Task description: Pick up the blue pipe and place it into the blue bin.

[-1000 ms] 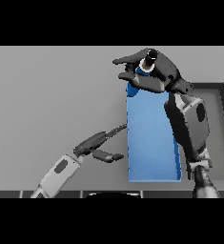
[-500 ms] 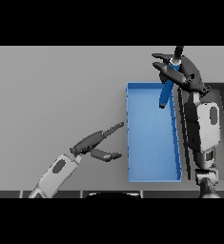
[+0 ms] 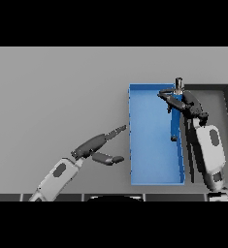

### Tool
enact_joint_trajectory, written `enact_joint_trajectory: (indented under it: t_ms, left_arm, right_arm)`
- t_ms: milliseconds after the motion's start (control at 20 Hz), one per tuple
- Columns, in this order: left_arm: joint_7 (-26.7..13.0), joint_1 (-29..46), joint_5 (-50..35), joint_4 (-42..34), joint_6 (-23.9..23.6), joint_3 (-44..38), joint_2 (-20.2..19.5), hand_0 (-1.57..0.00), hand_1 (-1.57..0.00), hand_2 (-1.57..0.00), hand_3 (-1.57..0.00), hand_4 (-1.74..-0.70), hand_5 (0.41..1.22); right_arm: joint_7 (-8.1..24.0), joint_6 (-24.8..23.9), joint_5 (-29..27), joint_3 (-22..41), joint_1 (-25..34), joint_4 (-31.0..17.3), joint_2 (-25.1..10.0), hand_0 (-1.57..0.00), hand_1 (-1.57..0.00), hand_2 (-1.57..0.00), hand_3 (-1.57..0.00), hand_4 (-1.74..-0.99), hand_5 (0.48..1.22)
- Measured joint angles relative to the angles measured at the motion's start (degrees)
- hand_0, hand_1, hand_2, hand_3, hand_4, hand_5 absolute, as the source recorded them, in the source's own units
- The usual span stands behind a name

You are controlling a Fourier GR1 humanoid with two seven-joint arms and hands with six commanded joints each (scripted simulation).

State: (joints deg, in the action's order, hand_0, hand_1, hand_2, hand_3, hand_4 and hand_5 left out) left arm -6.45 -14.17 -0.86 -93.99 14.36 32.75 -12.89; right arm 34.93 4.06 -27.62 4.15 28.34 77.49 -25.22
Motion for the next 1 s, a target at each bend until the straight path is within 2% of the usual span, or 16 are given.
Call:
enact_joint_trajectory:
  t_ms: [50,150,200,300,400,450,500,550,650,700,850,1000]
  left_arm:
    - [-0.9,-0.2,0.4,0.9,-0.3,0.2,0.7,0.00,0.00,0.00,0.00,-0.83,0.475]
    - [-0.7,-0.4,0.7,0.7,-0.4,0.3,0.6,0.00,0.00,0.00,0.00,-0.83,0.474]
    - [-1.1,-0.1,0.8,0.8,-0.6,0.6,1.0,0.00,0.00,0.00,0.00,-0.83,0.474]
    - [-0.5,0.1,0.7,0.7,-0.4,0.5,0.6,0.00,0.00,0.00,0.00,-0.83,0.476]
    - [-0.7,-0.5,0.7,0.9,-0.4,0.3,0.7,0.00,0.00,0.00,0.00,-0.83,0.476]
    - [0.1,0.4,1.0,0.7,-0.3,0.6,0.3,0.00,0.00,0.00,0.00,-0.83,0.477]
    - [-1.3,-0.5,0.9,0.9,-0.6,0.5,1.0,0.00,0.00,0.00,0.00,-0.83,0.477]
    - [-0.7,-0.1,1.2,1.0,-0.8,0.9,1.3,0.00,0.00,0.00,0.00,-0.83,0.477]
    - [-0.7,-0.2,0.9,0.9,-0.6,0.6,1.0,0.00,0.00,0.00,0.00,-0.83,0.475]
    - [-0.3,0.1,0.8,0.4,-0.7,0.8,1.0,0.00,0.00,0.00,0.00,-0.83,0.473]
    - [0.6,0.7,0.9,0.2,-0.5,0.6,0.2,0.00,0.00,0.00,0.00,-0.83,0.471]
    - [-1.1,0.0,0.6,-0.3,-0.9,0.4,0.5,0.00,0.00,0.00,0.00,-0.83,0.471]
  right_arm:
    - [0.0,-0.9,0.0,2.2,-1.0,-0.1,-0.6,-1.57,-1.57,-1.57,-0.69,-1.653,1.205]
    - [0.0,-4.8,-3.2,8.2,-1.6,-0.9,-4.7,-1.57,-1.57,-1.57,-1.01,-1.583,1.199]
    - [0.0,-7.2,-6.4,11.9,-1.6,-2.2,-6.8,-1.46,-1.38,-1.33,-0.81,-1.534,1.190]
    - [0.0,-10.8,-15.1,18.5,-0.6,-4.4,-10.5,-0.94,-0.88,-0.85,-0.52,-1.404,1.159]
    - [0.0,-14.4,-23.4,25.6,2.1,-5.2,-13.9,-0.60,-0.57,-0.55,-0.33,-1.302,1.182]
    - [0.0,-15.6,-25.5,28.1,3.2,-4.8,-14.8,-0.48,-0.45,-0.44,-0.26,-1.264,1.139]
    - [0.0,-13.9,-26.0,29.9,4.3,-4.0,-16.6,-0.38,-0.36,-0.35,-0.21,-1.234,1.091]
    - [-2.3,-12.0,-24.7,30.9,4.3,-3.4,-17.3,-0.31,-0.29,-0.28,-0.17,-1.215,1.044]
    - [-1.8,-10.5,-21.2,34.1,6.1,-2.0,-19.2,-0.20,-0.18,-0.18,-0.11,-1.199,0.967]
    - [-0.4,-10.1,-20.7,34.7,6.2,-1.7,-19.7,-0.16,-0.15,-0.14,-0.09,-1.196,0.933]
    - [-0.4,-9.2,-19.3,35.7,6.1,-1.2,-20.4,-0.10,-0.08,-0.07,-0.04,-1.188,0.861]
    - [-0.4,-10.5,-18.4,36.1,6.0,-1.3,-20.0,-0.05,-0.04,-0.04,-0.02,-1.182,0.807]
